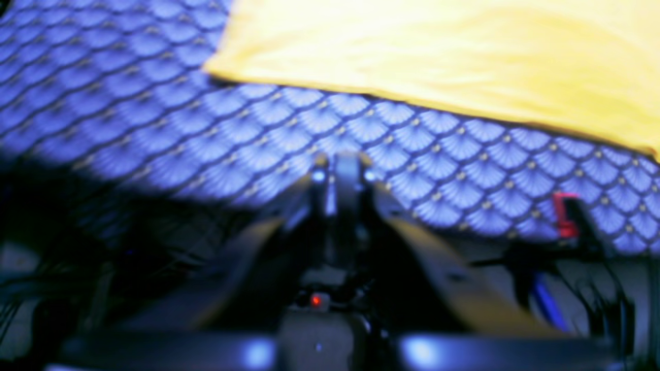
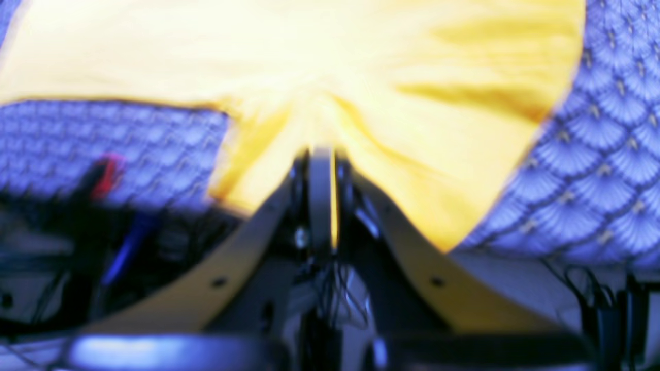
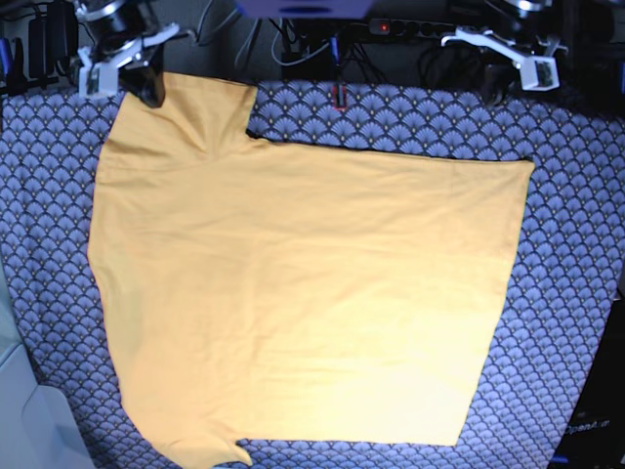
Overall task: Fold the T-shirt properly
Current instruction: 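Lower the right gripper onto the shirt's shoulder corner and grasp it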
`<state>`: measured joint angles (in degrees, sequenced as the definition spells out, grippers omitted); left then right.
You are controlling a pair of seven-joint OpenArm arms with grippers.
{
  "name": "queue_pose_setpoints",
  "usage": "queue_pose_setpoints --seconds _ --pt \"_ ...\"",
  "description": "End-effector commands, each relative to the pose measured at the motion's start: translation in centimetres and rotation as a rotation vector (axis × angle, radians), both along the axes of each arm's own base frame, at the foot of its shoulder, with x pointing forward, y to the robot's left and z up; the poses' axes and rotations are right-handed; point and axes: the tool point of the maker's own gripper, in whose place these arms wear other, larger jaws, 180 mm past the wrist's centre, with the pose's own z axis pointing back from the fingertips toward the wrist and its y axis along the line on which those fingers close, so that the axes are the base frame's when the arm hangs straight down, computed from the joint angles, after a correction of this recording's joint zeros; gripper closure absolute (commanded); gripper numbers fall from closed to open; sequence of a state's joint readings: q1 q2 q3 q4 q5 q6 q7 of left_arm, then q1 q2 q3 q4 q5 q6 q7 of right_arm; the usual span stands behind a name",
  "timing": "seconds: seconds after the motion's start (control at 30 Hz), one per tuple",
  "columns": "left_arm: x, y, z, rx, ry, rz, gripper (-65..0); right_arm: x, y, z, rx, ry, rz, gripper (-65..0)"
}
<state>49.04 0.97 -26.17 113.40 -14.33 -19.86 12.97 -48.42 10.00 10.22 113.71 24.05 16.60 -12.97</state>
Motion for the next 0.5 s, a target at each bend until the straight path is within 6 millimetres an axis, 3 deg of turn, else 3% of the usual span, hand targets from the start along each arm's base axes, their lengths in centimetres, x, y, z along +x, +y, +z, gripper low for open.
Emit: queue_pose_setpoints --seconds 0.0,0.13,0.3,0.47 --pt "0.7 0.4 1.2 0.012 -0.041 0.005 -11.1 1.0 -0.1 1.0 0.018 -0.033 -0.001 0.0" --pt "2.1 0.5 1.3 0.013 -0.045 0.003 -19.5 3.0 -1.7 1.2 0.001 -0.012 0.007 -3.2" --pt "3.1 0.7 1.8 0.026 -0.073 -0.002 -19.6 4.8 -3.8 2.1 0.008 -0.003 0.015 -19.2" --pt "3.3 0.7 1.9 0.027 -0.078 -0.003 -19.8 5.4 -4.7 1.8 0.025 0.019 0.058 -22.7"
